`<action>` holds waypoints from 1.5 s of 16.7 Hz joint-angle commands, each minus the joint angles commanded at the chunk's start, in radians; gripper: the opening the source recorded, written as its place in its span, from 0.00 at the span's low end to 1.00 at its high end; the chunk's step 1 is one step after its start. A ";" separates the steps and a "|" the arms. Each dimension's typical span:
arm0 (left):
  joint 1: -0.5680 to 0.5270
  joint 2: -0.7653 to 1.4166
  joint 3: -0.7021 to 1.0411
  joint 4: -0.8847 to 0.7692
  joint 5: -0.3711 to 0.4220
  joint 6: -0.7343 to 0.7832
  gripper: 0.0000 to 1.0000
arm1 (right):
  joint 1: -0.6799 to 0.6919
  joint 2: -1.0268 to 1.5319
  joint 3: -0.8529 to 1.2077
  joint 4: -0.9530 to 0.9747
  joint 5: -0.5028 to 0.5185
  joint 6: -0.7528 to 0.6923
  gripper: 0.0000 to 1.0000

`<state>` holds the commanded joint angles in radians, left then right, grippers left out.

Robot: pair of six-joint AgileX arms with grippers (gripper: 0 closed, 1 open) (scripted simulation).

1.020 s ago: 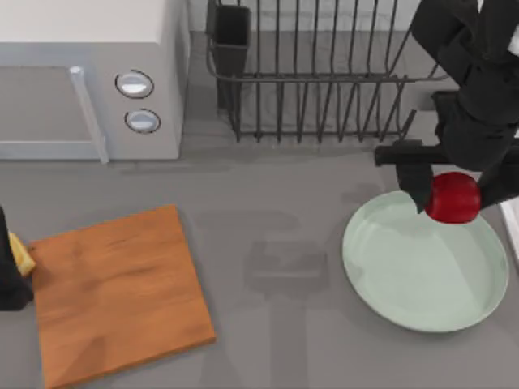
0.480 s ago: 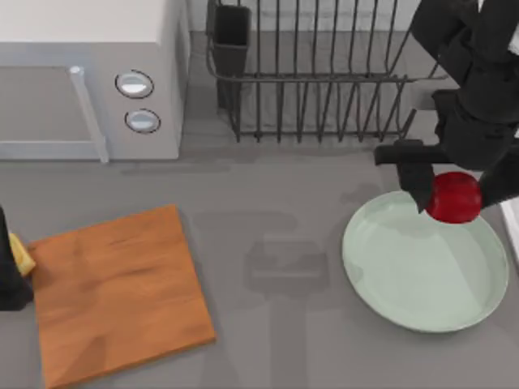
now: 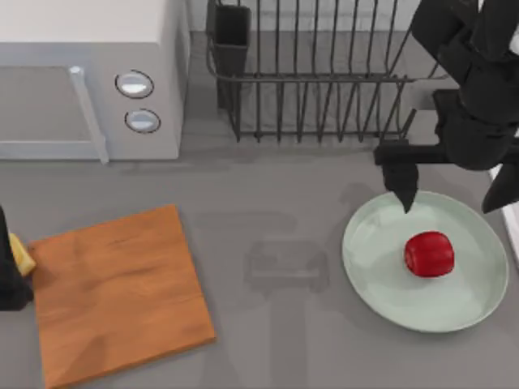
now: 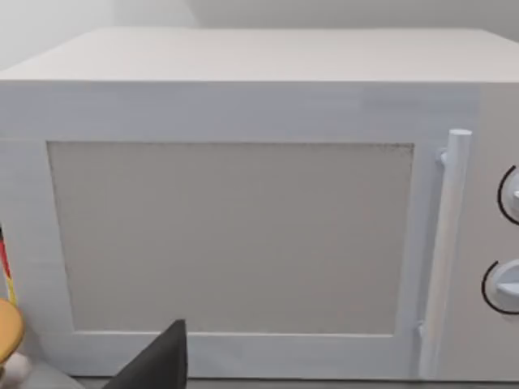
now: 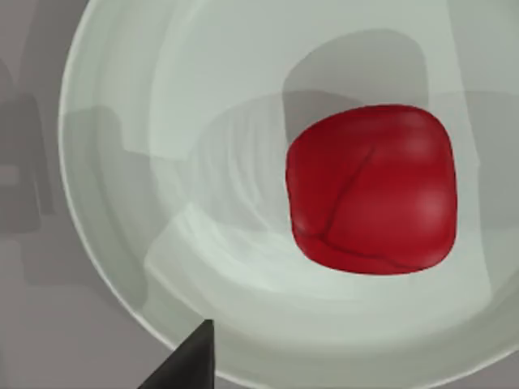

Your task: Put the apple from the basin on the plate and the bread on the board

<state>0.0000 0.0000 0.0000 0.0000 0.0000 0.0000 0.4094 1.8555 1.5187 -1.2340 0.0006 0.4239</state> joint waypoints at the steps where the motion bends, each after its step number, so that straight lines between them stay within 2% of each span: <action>1: 0.000 0.000 0.000 0.000 0.000 0.000 1.00 | 0.000 0.000 0.000 0.000 0.000 0.000 1.00; 8: 0.000 0.000 0.000 0.000 0.000 0.000 1.00 | -0.004 -0.008 -0.009 0.007 0.000 -0.002 1.00; 13: 0.000 0.000 0.000 0.000 0.000 0.000 1.00 | -0.048 -0.191 -0.171 0.140 0.000 -0.048 1.00; 17: 0.000 0.000 0.000 0.000 0.000 0.000 1.00 | -0.113 -0.500 -0.412 0.338 0.000 -0.116 1.00; 25: 0.000 0.000 0.000 0.000 0.000 0.000 1.00 | -0.281 -1.340 -1.053 0.845 0.000 -0.290 1.00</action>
<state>0.0000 0.0000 0.0000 0.0000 0.0000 0.0000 0.1287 0.5157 0.4658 -0.3886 0.0002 0.1338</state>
